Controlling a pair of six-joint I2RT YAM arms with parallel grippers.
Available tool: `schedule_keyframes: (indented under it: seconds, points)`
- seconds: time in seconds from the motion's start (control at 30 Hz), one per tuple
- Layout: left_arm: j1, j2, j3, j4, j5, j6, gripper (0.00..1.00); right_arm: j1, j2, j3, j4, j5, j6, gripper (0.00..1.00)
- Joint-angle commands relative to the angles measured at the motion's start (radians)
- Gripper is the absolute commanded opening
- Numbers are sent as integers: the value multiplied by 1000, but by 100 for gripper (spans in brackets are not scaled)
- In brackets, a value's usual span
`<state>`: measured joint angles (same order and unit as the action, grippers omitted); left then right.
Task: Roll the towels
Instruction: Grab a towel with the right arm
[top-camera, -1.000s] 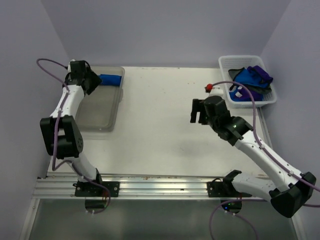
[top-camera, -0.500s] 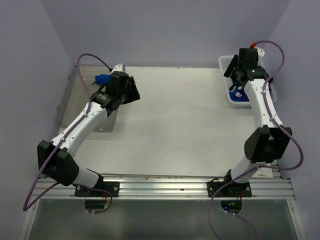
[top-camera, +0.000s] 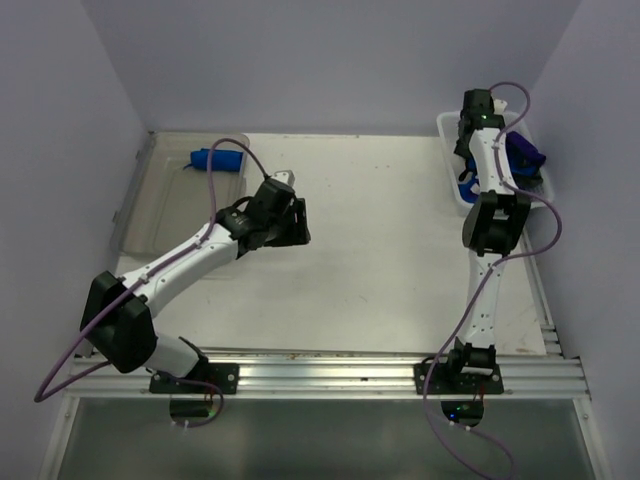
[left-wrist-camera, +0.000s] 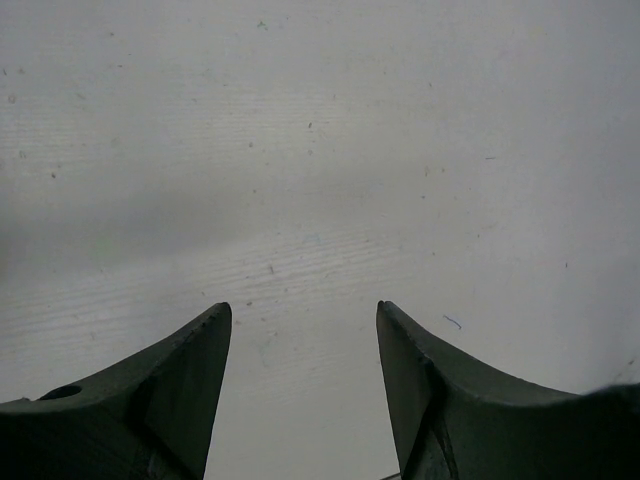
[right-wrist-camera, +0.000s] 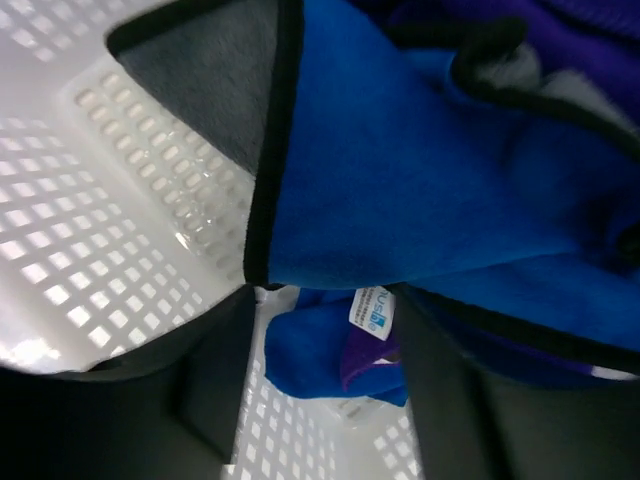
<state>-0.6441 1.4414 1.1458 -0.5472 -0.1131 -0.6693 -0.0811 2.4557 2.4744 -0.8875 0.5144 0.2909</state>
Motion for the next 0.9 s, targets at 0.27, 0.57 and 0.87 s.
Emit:
schedule_keyframes:
  seconds: [0.27,0.57,0.87]
  points:
    - [-2,20,2,46,4,-3,64,-6,-201,-91,111,-8,27,0]
    - [-3,1,-12,46,-8,-9,64,-6,-231,-91,113,-53,-36,40]
    - [-5,14,-14,49,-20,4,66,-8,-66,-25,133,19,-73,78]
